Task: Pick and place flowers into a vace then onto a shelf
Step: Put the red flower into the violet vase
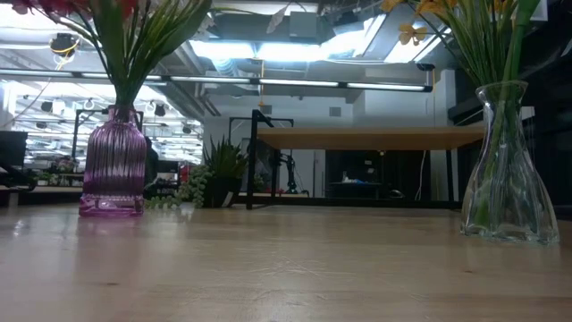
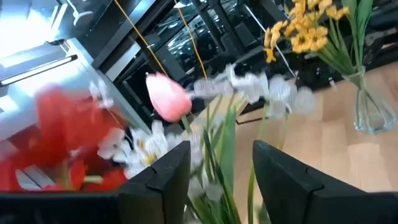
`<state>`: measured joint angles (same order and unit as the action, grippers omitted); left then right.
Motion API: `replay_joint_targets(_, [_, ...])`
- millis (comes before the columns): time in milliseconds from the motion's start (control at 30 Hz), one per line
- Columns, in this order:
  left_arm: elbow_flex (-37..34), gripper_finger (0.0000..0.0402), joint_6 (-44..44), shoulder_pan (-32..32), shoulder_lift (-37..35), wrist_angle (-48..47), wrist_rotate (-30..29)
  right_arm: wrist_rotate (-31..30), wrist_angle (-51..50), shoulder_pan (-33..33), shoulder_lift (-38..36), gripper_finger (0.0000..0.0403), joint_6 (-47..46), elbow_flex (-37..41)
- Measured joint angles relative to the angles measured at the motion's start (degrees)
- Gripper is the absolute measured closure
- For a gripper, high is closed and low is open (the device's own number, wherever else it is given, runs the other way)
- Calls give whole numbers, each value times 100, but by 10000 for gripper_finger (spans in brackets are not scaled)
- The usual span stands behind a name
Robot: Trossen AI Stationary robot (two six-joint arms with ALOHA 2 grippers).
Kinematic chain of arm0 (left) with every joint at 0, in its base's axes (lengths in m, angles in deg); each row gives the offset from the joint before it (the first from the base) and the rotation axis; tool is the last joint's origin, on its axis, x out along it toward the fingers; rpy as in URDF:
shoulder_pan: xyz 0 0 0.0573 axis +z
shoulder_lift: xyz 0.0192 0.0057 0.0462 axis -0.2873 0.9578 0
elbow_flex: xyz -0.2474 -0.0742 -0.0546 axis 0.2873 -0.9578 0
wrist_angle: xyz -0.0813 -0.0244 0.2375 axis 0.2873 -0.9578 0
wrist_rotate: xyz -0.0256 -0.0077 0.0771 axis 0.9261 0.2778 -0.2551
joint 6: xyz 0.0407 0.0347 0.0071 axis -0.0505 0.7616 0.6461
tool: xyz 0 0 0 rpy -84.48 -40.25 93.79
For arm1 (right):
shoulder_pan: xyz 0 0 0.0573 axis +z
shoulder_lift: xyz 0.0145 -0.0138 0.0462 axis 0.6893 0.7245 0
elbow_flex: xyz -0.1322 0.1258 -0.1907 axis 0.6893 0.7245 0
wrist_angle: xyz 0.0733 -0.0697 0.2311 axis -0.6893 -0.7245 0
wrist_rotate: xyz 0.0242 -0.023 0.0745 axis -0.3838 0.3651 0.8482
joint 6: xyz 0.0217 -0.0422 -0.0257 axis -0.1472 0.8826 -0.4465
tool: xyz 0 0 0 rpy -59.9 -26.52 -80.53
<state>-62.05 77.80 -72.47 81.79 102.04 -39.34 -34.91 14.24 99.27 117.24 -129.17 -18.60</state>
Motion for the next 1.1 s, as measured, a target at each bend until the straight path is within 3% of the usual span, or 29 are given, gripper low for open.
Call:
replay_joint_targets(600, [742, 258, 420, 0, 0, -144, 350, 0, -2, 0, 0, 391, -2, 2])
replay_joint_targets(800, [1242, 258, -12, 0, 89, -1606, 298, 2, -3, 0, 0, 391, -2, 0])
replay_joint_targets(933, [1837, 258, -509, 0, 460, -2813, -232, 2, -4, 0, 0, 391, -2, 0])
replay_joint_targets(1100, [2466, 258, -1027, -7, 1171, -3054, -231, 2, -4, 0, 0, 391, 0, 2])
